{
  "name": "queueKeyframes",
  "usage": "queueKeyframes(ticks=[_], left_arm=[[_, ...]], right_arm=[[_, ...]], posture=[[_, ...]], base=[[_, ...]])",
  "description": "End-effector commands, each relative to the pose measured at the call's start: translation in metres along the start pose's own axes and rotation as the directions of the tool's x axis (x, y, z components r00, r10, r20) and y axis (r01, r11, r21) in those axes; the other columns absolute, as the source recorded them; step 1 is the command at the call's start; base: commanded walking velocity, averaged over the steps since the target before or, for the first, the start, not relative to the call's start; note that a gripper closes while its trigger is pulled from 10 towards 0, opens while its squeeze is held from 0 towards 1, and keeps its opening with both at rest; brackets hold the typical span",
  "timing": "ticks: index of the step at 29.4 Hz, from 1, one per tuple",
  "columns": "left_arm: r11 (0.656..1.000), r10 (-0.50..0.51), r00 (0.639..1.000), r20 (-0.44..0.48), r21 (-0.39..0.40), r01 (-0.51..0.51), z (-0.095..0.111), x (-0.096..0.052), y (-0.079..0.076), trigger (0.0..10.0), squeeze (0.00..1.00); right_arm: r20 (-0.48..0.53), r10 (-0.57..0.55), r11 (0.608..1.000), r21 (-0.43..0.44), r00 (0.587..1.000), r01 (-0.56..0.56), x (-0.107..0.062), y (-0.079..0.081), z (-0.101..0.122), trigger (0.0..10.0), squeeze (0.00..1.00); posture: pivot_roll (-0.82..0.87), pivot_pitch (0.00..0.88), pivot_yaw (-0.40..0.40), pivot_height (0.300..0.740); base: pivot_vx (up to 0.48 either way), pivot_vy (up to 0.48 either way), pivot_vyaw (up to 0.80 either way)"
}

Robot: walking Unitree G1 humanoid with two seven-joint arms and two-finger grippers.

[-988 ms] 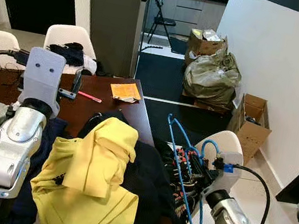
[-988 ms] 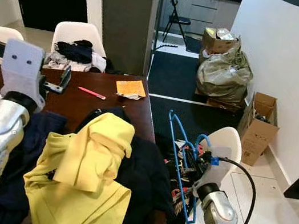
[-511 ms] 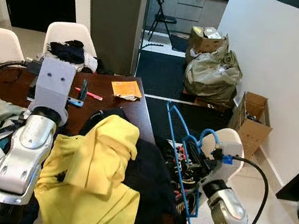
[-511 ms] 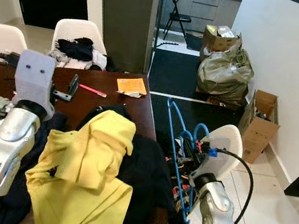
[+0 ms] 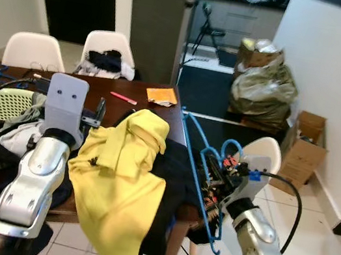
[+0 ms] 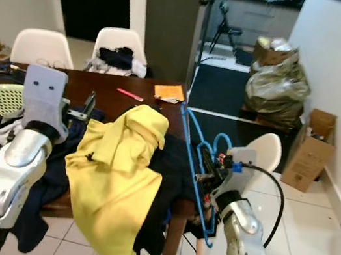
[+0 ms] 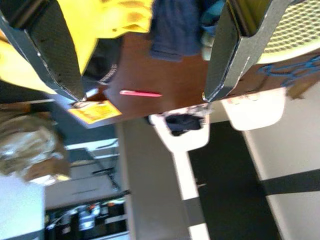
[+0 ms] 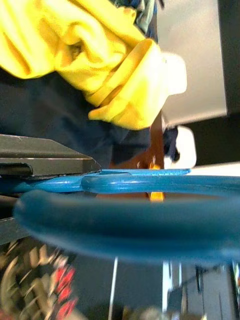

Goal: Hang hanger

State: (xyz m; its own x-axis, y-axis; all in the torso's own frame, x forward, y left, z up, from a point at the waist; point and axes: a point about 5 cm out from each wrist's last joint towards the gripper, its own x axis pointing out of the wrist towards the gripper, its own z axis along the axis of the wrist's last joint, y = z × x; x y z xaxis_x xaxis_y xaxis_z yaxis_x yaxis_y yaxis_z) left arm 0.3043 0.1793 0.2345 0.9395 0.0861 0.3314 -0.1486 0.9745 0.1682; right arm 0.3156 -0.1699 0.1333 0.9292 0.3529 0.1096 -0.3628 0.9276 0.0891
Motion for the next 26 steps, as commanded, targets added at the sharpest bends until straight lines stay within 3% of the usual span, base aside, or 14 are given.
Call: queueKeyframes(ticks=[1, 9, 15, 26], left_arm=[[1.0, 0.021, 0.999, -0.03, 0.02, -0.021, -0.006, 0.001, 0.004, 10.0, 0.0], [0.997, 0.066, 0.998, -0.024, 0.05, -0.065, -0.005, 0.004, 0.017, 10.0, 0.0], [0.992, 0.11, 0.994, -0.013, 0.067, -0.109, -0.005, 0.008, 0.036, 10.0, 0.0], [0.994, 0.103, 0.995, -0.007, 0.042, -0.103, -0.004, 0.01, 0.035, 10.0, 0.0]], right_arm=[[0.007, 0.011, 1.0, 0.01, 1.0, -0.011, 0.003, 0.002, 0.003, 10.0, 0.0], [0.007, 0.017, 1.0, 0.009, 1.0, -0.017, 0.004, 0.005, 0.004, 10.0, 0.0], [0.013, 0.023, 1.0, 0.006, 1.0, -0.023, 0.004, 0.008, 0.006, 10.0, 0.0], [0.011, 0.026, 1.0, 0.006, 1.0, -0.026, 0.002, 0.008, 0.005, 10.0, 0.0]], posture=[[0.03, 0.0, -0.04, 0.74], [0.03, 0.0, -0.041, 0.74], [0.03, 0.0, -0.039, 0.74], [0.03, 0.0, -0.037, 0.74]], base=[[0.0, 0.0, 0.0], [-0.186, 0.277, 0.0], [-0.256, 0.313, 0.0], [-0.234, 0.283, 0.0]])
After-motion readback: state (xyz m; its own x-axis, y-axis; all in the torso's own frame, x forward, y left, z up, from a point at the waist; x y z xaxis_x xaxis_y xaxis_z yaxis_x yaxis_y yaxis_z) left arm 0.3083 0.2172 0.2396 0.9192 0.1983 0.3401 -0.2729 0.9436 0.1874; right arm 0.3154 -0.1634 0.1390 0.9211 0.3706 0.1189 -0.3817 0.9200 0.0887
